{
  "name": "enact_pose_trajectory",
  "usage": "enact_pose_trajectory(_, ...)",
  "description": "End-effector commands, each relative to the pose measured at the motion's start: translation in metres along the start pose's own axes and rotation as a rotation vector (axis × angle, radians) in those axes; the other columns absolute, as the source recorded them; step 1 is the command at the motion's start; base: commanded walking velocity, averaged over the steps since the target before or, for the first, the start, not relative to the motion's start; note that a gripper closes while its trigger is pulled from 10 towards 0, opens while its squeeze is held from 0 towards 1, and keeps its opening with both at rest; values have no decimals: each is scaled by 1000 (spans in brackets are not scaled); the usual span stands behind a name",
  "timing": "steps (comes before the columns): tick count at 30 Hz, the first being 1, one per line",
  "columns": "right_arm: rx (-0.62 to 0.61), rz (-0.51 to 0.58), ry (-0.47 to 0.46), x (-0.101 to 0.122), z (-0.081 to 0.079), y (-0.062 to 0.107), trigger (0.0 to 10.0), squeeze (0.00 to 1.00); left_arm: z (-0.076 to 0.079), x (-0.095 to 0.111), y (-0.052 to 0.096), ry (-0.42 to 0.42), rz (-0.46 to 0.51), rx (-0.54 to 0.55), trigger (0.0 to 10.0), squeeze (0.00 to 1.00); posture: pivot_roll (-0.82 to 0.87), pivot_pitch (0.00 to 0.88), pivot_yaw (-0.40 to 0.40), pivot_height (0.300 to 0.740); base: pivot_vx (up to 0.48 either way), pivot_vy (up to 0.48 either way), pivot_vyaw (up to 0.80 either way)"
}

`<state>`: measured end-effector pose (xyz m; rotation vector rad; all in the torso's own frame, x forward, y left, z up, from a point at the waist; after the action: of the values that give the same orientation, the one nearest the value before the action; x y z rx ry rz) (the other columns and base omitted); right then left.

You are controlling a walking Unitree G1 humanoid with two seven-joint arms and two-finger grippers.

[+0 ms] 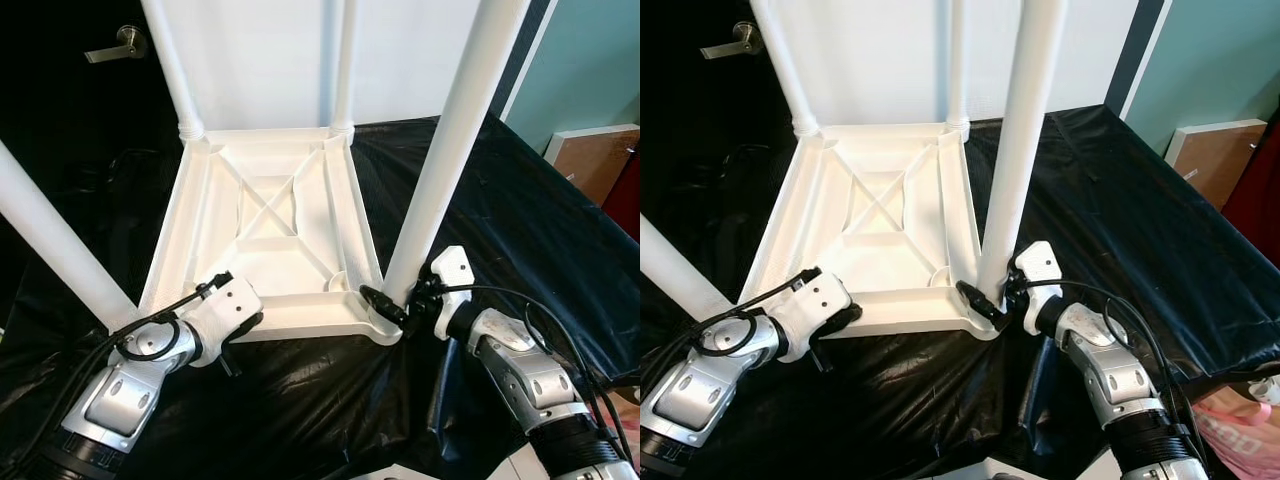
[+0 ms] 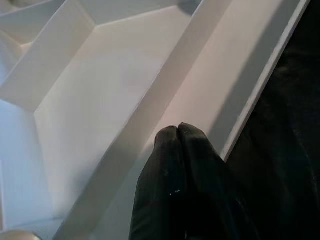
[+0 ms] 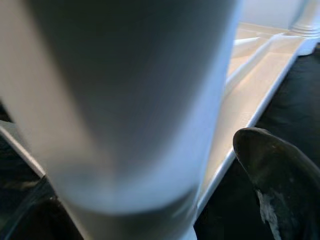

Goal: Building children table

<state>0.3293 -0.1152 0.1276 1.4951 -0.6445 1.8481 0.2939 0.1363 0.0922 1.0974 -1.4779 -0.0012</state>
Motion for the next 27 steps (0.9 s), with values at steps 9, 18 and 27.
enact_pose_trajectory(9, -124, -63, 0, -20, 29, 7, 0, 0, 9, 53, -13, 98, 291, -51, 10000, 0, -41, 49, -5, 740, 0, 0, 0)
enact_pose_trajectory(18, -195, -91, -57, -28, 27, 12, 0, 0, 18, 95, -16, 200, 483, -36, 10000, 0, -39, 62, -13, 740, 0, 0, 0)
enact_pose_trajectory(27, -529, -119, -131, -30, 27, 9, 3569, 0, 14, 131, -20, 350, 632, 25, 10000, 0, -48, 76, -4, 740, 0, 0, 0)
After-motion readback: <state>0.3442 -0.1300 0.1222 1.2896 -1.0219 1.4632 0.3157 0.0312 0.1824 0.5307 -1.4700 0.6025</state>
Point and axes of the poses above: a point about 5 cm out from each wrist's last joint towards the gripper, its own y axis pointing back from the gripper into the wrist, its own x axis along the axis of the wrist's last joint, z = x × y, the point moved 5 cm from there along -y, pointing out of the wrist towards the gripper, and after that the axes turned 6 degrees about y, right-handed, at the moved point
